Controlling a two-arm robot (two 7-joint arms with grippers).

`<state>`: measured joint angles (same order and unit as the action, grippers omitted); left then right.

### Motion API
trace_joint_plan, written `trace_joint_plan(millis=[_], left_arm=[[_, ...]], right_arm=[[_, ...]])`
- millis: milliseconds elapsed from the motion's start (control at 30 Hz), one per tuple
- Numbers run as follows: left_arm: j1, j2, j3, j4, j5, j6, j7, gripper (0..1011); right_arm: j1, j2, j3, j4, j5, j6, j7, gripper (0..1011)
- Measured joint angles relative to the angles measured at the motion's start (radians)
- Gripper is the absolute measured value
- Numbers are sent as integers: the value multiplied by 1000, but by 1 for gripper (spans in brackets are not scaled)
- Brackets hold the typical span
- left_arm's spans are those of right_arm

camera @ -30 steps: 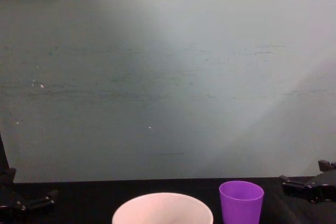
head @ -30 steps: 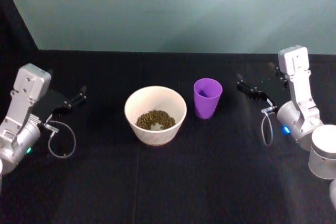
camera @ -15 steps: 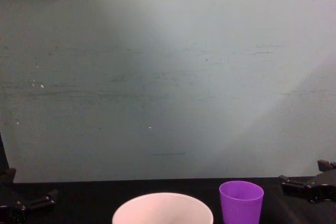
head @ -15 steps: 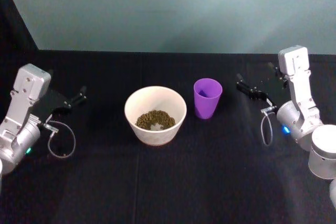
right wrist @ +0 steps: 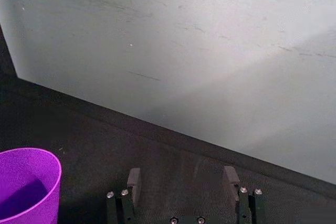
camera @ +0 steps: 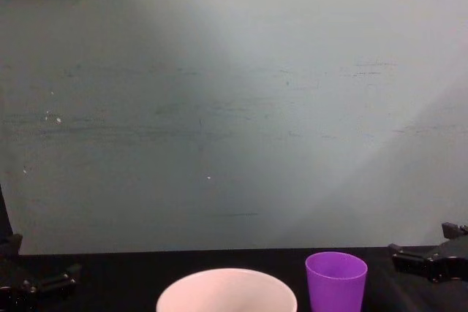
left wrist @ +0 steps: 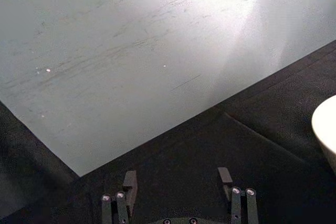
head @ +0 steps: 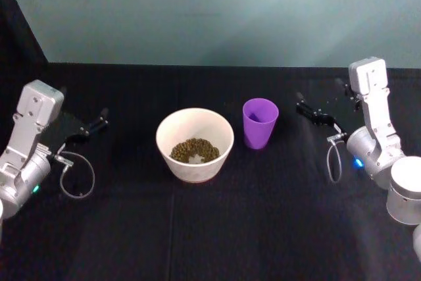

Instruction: Pick up the cup and pour the mung beans from the cup into the bowl.

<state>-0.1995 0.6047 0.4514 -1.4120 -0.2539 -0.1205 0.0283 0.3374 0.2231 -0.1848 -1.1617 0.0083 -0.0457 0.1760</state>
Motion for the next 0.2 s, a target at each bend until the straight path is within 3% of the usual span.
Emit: trace_joint_plan(millis=[200], left_arm=[[0, 0, 0, 0, 0, 0, 0, 1000]], right_arm=[[0, 0, 0, 0, 0, 0, 1, 1003]])
